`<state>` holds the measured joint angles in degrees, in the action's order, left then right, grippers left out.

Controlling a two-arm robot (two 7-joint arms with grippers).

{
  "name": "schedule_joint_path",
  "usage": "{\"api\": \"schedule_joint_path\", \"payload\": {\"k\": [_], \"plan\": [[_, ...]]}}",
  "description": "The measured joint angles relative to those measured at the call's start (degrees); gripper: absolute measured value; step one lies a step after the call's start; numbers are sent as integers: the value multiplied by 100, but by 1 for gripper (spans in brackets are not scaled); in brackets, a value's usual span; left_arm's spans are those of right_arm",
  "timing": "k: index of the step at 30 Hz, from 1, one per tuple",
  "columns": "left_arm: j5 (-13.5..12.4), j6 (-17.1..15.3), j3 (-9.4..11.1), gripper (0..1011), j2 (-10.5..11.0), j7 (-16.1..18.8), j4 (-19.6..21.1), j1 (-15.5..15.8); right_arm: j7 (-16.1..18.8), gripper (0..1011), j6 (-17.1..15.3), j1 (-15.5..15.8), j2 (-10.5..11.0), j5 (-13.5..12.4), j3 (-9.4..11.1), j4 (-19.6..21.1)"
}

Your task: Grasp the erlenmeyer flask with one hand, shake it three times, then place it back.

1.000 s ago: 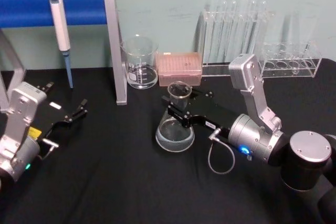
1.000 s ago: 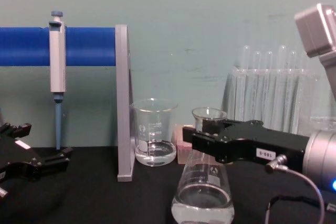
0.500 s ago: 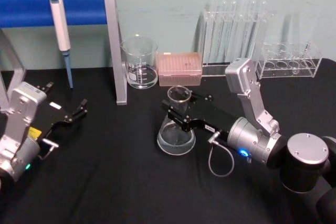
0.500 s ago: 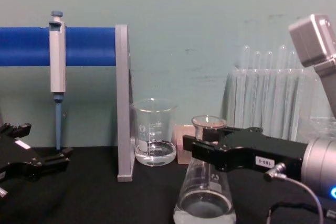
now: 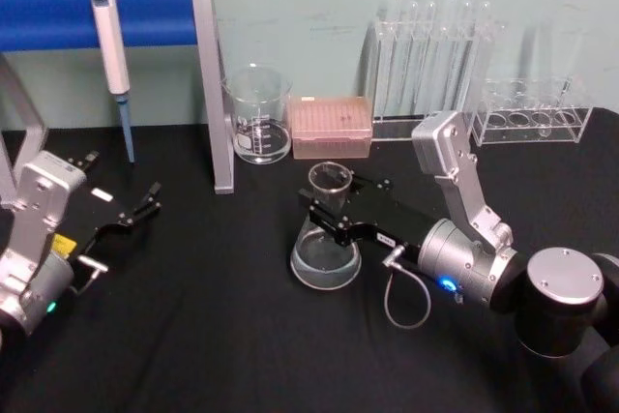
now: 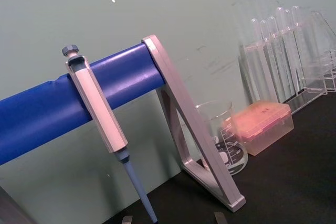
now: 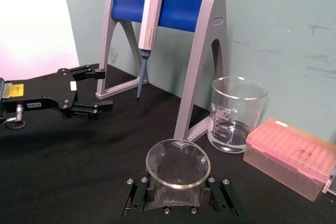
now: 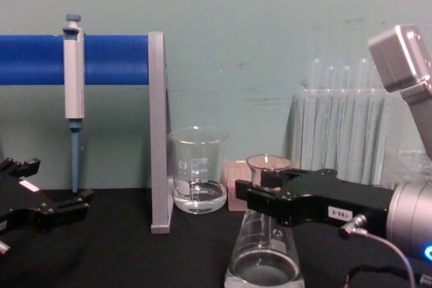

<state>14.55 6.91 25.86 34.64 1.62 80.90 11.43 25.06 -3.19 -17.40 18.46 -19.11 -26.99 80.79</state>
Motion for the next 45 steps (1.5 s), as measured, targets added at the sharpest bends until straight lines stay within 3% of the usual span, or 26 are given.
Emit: {"api": "schedule_joint_path", "payload": {"k": [37,40,42,45], "plan": [[0,0,0,1001,1,0,-1,0,-13,449,-51,6,-21,78,0,-25],[0,0,0,1001,0,0,0,0,-12,483,-50,6,-21,78,-1,-24],[0,0,0,1001,0,0,0,0,-12,591,-48,5,-21,76,0,-21],[0,0,0,1001,0,0,0,0,-13,652,-47,5,-21,76,0,-20]]}}
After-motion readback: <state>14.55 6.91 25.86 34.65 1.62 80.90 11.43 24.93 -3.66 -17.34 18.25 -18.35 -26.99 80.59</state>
